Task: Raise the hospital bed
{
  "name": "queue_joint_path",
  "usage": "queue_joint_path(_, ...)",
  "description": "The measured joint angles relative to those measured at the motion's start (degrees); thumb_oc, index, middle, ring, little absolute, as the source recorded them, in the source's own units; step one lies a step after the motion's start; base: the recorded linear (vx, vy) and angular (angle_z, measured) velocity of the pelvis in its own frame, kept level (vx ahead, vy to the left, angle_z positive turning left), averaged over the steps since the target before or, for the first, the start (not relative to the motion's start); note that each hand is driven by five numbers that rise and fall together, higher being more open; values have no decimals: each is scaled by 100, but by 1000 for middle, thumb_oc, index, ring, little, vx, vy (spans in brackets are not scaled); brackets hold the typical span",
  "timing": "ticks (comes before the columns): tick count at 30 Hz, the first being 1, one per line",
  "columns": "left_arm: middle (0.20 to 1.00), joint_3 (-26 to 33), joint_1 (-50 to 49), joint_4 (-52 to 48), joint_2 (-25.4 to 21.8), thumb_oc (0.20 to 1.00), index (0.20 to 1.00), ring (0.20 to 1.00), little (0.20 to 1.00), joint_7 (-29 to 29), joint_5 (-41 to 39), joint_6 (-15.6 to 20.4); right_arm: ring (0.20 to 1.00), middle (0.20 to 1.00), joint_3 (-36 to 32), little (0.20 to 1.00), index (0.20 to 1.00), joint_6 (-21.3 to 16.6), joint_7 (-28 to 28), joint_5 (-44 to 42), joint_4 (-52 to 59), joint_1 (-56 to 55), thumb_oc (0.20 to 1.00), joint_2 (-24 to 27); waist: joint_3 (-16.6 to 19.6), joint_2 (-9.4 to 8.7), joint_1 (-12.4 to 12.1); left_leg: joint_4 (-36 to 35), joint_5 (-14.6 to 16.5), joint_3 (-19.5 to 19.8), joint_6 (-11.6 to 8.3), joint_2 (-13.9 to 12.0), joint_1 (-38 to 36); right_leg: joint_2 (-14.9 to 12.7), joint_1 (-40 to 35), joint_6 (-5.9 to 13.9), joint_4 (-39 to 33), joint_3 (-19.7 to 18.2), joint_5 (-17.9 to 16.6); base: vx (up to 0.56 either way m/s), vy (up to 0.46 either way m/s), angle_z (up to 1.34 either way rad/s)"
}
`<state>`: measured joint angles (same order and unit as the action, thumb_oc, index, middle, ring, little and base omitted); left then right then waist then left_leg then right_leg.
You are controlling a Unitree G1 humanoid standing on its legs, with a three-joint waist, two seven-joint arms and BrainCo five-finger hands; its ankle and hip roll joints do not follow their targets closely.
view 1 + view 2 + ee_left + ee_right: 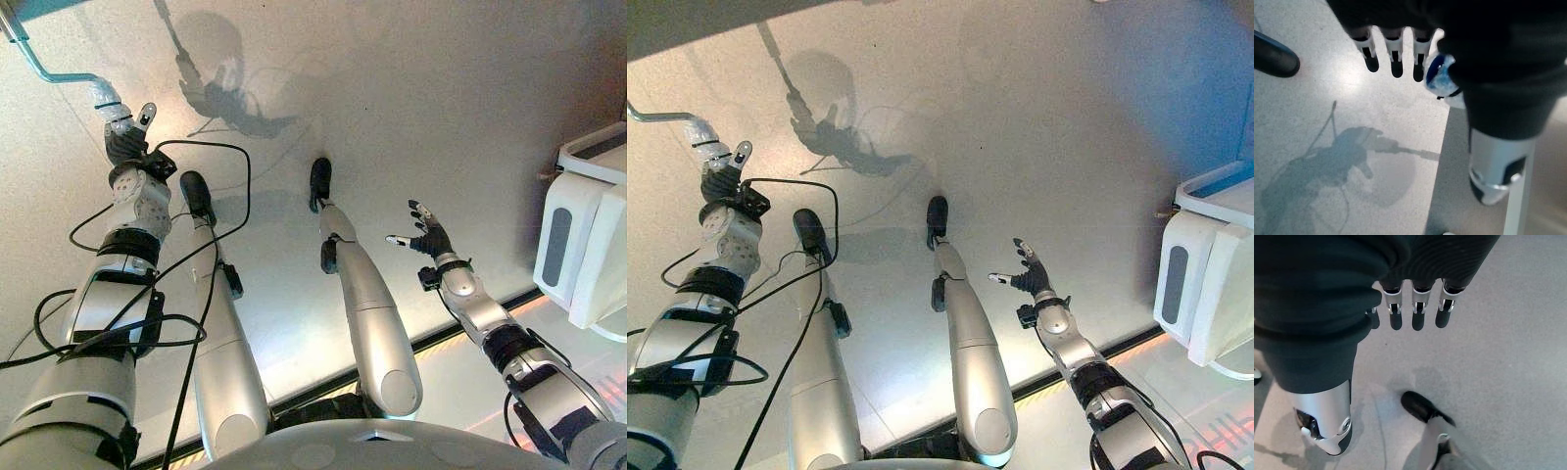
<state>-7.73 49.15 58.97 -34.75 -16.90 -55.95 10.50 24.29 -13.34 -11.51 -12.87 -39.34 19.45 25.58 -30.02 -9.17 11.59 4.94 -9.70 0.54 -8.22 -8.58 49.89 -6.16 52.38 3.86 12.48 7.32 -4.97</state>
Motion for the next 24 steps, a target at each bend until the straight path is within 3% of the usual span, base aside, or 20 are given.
queue_joint_path(24,1000,-6,222,375,-350,1000,1000,1000,1000,123,69,-126,1000,1000,7,1000,1000,5,114,-3,-33,-94,1000,2,0,1,4,7,-6,-4,-1,-2,-4,3,4,18,8,-3,13,0,0,0)
